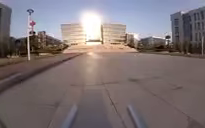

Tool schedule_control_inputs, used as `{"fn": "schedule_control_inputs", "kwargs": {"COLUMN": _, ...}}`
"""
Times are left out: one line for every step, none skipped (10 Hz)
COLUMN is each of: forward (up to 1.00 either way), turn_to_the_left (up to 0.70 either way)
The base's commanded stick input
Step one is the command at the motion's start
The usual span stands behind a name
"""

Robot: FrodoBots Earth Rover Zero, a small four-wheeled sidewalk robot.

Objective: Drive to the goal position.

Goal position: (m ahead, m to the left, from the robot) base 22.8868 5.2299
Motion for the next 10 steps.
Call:
{"fn": "schedule_control_inputs", "kwargs": {"forward": 0.70, "turn_to_the_left": 0.14}}
{"fn": "schedule_control_inputs", "kwargs": {"forward": 0.70, "turn_to_the_left": 0.14}}
{"fn": "schedule_control_inputs", "kwargs": {"forward": 0.70, "turn_to_the_left": 0.14}}
{"fn": "schedule_control_inputs", "kwargs": {"forward": 0.70, "turn_to_the_left": 0.14}}
{"fn": "schedule_control_inputs", "kwargs": {"forward": 0.70, "turn_to_the_left": 0.14}}
{"fn": "schedule_control_inputs", "kwargs": {"forward": 0.70, "turn_to_the_left": 0.14}}
{"fn": "schedule_control_inputs", "kwargs": {"forward": 0.70, "turn_to_the_left": 0.00}}
{"fn": "schedule_control_inputs", "kwargs": {"forward": 0.70, "turn_to_the_left": 0.00}}
{"fn": "schedule_control_inputs", "kwargs": {"forward": 0.70, "turn_to_the_left": 0.00}}
{"fn": "schedule_control_inputs", "kwargs": {"forward": 0.70, "turn_to_the_left": 0.00}}
